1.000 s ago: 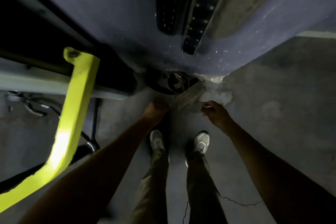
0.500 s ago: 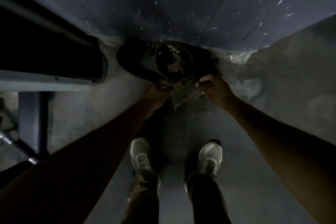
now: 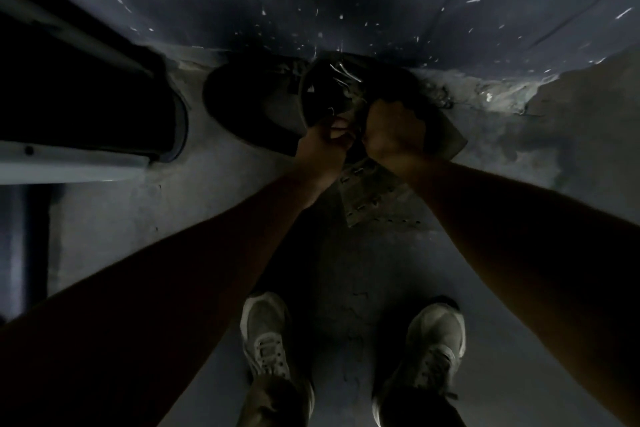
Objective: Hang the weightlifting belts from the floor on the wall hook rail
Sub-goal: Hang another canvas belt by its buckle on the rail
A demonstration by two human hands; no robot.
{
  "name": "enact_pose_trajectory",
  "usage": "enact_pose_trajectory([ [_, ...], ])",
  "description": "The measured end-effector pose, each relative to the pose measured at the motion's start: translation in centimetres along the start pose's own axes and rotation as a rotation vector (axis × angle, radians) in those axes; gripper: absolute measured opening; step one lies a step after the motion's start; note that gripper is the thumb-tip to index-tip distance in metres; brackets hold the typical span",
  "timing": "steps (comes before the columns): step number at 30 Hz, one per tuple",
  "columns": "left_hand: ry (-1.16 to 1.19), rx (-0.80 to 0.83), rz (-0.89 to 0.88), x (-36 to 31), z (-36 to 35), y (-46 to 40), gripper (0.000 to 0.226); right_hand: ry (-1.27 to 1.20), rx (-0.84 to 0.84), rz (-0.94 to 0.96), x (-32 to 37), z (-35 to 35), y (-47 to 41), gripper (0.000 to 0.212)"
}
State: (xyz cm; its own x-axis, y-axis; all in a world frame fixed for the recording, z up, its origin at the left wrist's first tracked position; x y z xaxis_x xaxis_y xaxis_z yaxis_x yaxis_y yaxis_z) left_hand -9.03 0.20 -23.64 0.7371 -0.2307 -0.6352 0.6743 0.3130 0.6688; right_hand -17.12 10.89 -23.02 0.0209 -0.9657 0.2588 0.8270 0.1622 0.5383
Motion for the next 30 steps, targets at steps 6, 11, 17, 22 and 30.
enact_pose_trajectory([
  [6,0.132,0.050,0.071,-1.9,0.1,3.1,0.018,0.073,-0.119,0.129,0.3,2.0,4.6,0.012],
  [11,0.224,0.077,0.133,-7.2,2.2,7.9,0.053,0.033,-0.469,0.277,1.2,6.6,10.7,0.012],
  [17,0.396,0.065,0.197,-13.1,8.0,13.5,0.037,-0.230,-0.365,0.294,5.4,14.6,17.2,0.039],
  [22,0.475,0.015,0.160,-17.2,14.9,20.7,0.029,-0.538,-0.251,0.366,8.2,20.6,23.6,0.054],
  [30,0.379,0.158,-0.006,-26.7,23.1,36.7,0.047,-1.345,-0.033,-0.156,10.4,34.2,34.2,0.040],
])
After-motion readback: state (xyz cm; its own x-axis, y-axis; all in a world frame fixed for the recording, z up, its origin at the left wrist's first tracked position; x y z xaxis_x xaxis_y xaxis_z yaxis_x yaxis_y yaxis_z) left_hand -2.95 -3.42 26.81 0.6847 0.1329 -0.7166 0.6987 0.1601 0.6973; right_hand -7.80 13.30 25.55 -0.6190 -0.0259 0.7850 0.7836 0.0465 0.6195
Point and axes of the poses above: each hand's wrist, its own y-axis away from the middle knuckle, its own z-axis out of the back of the hand, x = y × z, the point moved 5 cm from there along -y, towards the middle knuckle, and after that the axes turned 9 degrees about -y, right-handed, at the moved point
